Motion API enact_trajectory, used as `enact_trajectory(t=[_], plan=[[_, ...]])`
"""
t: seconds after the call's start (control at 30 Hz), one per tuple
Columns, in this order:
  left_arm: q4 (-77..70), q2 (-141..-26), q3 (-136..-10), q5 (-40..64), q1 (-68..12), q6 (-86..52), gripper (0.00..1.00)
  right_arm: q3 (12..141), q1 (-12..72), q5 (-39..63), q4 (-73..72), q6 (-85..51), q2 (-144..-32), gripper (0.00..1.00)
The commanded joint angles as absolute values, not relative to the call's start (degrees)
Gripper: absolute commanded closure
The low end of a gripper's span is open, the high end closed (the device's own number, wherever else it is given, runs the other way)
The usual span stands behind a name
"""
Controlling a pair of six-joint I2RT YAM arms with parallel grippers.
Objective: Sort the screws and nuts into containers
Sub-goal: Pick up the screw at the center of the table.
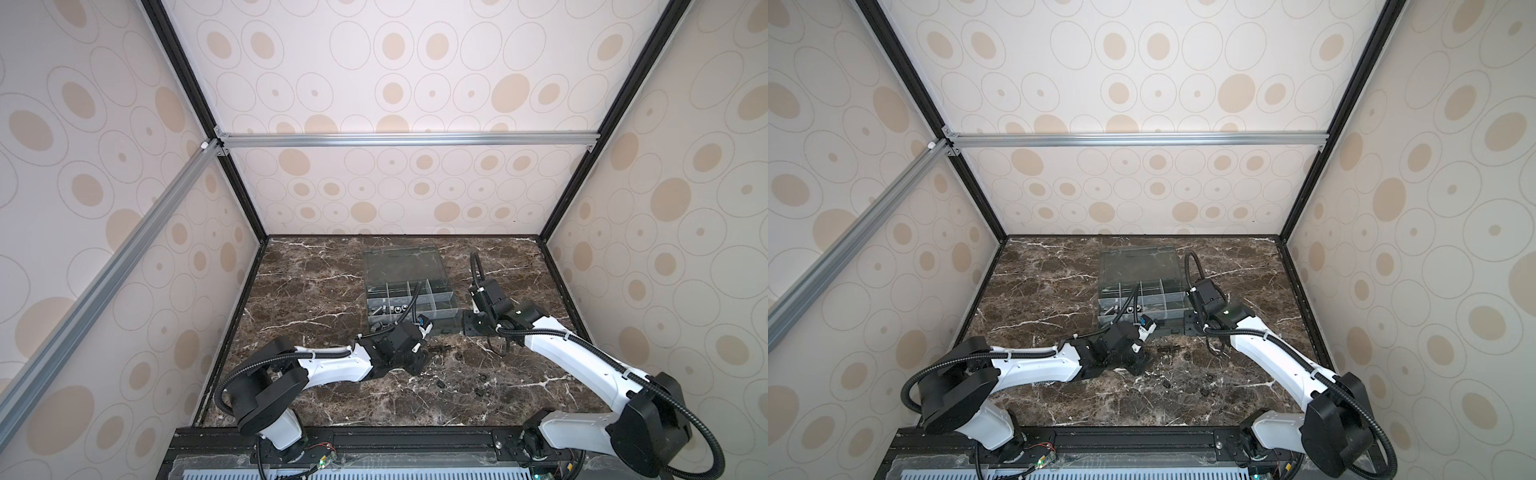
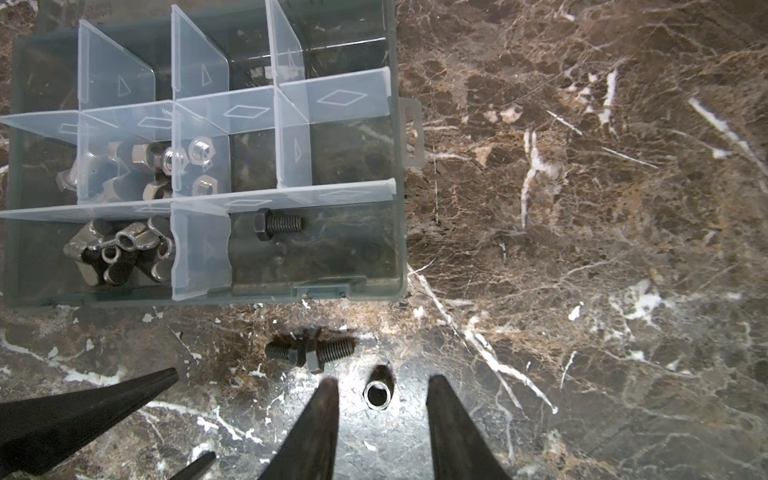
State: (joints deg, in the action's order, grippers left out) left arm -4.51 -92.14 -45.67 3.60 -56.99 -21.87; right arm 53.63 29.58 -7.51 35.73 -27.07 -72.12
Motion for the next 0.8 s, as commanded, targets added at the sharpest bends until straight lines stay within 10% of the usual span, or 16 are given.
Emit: enact_trajectory(t=[0.0, 0.77], plan=[[-2.9, -94.12, -49.06, 4.53, -57.57, -17.92, 0.44, 52.62, 28.98, -8.78, 37.58, -27.91, -70.16, 0.61], [-1.56, -103.69, -56.27, 6.31, -57.74, -12.99, 0.48, 50.89, 28.33, -8.61, 37.79, -28.3, -68.04, 0.61]])
